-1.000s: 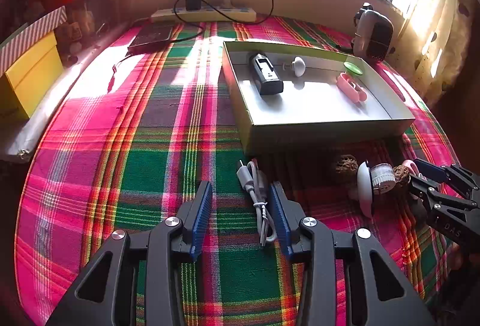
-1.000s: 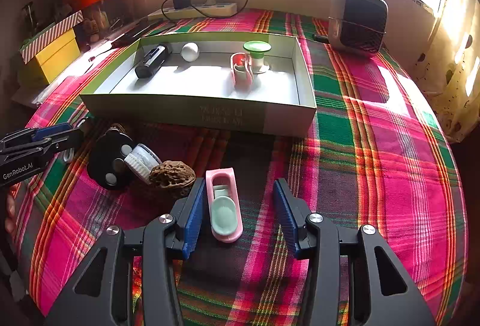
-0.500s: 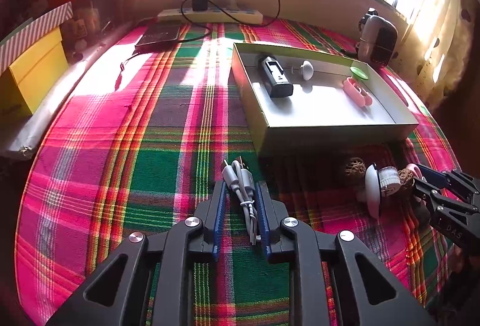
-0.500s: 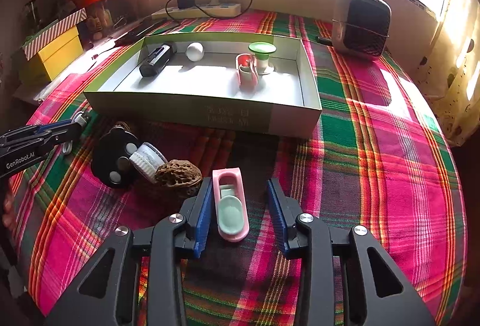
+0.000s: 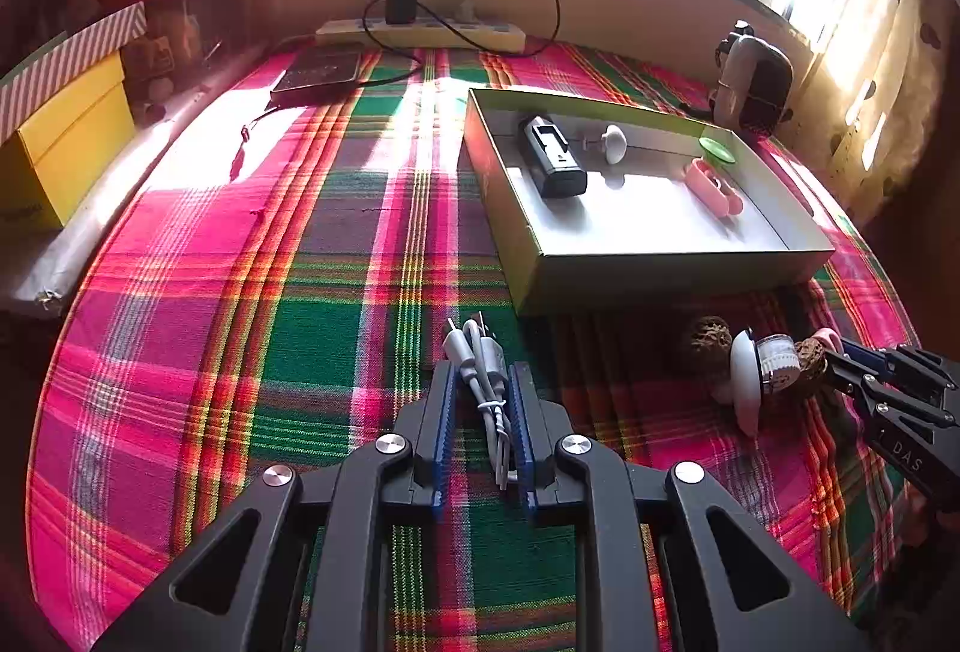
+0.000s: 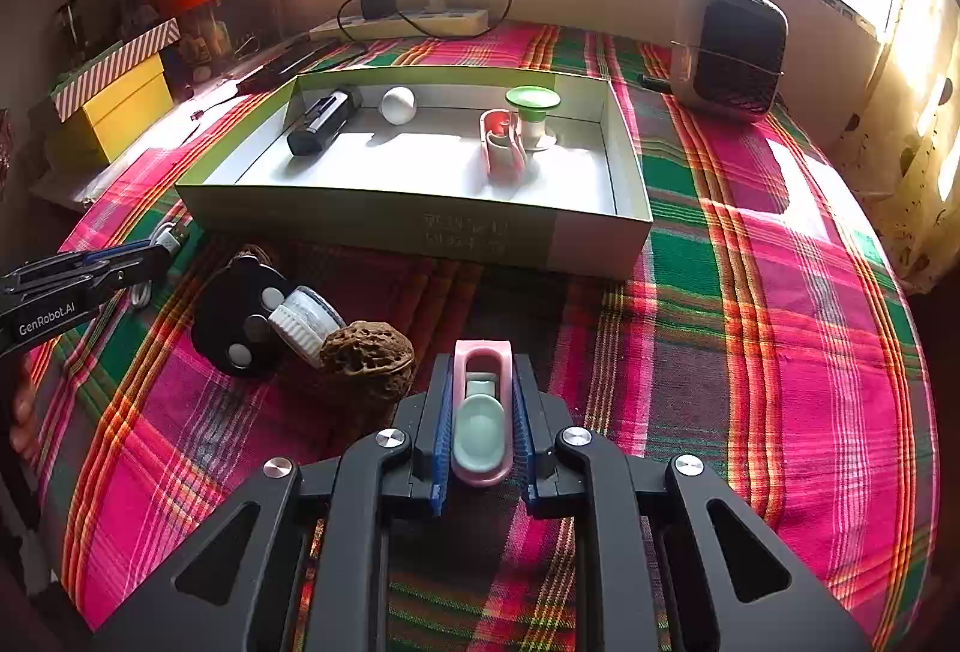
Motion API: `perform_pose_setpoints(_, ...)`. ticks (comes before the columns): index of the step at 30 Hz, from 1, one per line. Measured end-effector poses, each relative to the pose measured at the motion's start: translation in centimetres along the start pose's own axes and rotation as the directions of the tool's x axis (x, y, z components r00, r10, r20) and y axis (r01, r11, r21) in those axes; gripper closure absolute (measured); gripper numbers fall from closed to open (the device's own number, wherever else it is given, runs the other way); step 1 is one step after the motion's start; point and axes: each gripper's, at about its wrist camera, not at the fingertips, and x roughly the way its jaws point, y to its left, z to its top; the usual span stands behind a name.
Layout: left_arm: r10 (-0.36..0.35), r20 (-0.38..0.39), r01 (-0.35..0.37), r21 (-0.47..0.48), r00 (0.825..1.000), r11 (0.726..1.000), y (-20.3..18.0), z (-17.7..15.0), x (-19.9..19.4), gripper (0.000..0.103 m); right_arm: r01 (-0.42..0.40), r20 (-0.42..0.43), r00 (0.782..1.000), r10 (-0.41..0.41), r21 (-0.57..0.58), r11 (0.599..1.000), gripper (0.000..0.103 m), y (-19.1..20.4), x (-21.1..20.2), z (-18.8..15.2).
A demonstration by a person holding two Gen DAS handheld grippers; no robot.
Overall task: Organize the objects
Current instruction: 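Close the left gripper on the white cable while the right gripper grasps the pink case, then carry the white cable and pink case into the box with both grippers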
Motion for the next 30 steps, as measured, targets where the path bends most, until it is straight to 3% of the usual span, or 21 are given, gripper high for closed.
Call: perform_pose_setpoints(30,-0.017,0.005,0.017,0.000,1.000,1.000,-0.19,-0.17,-0.37,0.090,-0.011,0.003,1.000,0.011,0.016,1.000,0.085,-0.16,-0.15,0.02)
